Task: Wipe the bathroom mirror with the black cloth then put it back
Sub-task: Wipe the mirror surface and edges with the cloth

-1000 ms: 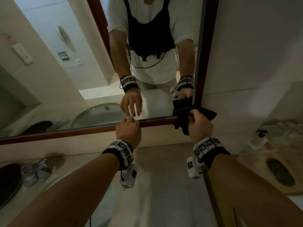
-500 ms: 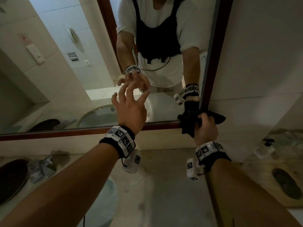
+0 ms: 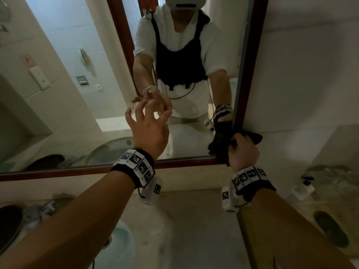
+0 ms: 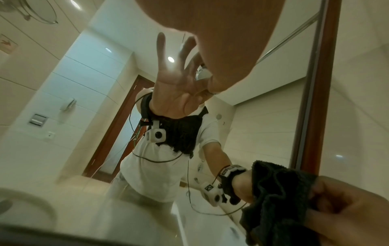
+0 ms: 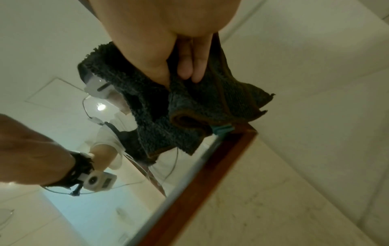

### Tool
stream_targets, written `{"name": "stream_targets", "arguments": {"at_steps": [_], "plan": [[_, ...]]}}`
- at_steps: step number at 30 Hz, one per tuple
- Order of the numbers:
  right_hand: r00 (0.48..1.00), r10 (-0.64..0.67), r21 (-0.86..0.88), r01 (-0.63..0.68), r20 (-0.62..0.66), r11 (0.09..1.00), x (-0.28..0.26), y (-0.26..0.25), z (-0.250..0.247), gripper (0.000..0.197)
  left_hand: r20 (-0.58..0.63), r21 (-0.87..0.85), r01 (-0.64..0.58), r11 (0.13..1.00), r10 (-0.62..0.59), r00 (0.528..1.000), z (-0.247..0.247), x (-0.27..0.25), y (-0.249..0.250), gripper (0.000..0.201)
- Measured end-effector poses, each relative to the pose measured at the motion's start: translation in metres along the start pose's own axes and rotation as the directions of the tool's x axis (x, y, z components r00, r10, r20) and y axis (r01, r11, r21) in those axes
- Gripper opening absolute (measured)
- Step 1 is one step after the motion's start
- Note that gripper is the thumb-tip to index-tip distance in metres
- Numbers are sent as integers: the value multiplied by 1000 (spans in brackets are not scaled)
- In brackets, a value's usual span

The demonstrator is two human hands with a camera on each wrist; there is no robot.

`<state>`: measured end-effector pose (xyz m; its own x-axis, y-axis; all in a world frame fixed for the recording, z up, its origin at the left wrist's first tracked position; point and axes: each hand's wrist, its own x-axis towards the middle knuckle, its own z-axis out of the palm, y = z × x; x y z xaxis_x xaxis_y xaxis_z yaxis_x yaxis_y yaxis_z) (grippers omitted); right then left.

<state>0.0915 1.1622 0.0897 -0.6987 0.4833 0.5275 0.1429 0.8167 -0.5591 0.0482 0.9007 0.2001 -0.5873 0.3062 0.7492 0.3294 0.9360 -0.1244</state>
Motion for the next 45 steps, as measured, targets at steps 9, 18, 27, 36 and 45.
{"name": "stream_targets", "arguments": {"at_steps": [9, 18, 27, 36, 45], "plan": [[976, -114, 66, 128, -185, 990, 54, -51, -57, 16, -83, -88, 18, 996, -26, 996, -36, 45, -14, 33], [897, -280, 126, 339, -343, 932, 121, -97, -114, 18, -81, -135, 27, 990, -38, 996, -38, 66, -12, 46], [925, -267, 142, 313, -270, 939, 86, -59, -72, 14, -120, -111, 74, 991, -87, 989, -27, 69, -4, 46], [944, -286, 85, 303, -166, 949, 49, -30, -46, 11, -88, -67, 81, 994, -87, 992, -36, 71, -4, 58], [939, -289, 109, 312, -187, 944, 73, -56, -70, 13, -99, -53, 72, 996, -77, 992, -50, 82, -13, 71]]}}
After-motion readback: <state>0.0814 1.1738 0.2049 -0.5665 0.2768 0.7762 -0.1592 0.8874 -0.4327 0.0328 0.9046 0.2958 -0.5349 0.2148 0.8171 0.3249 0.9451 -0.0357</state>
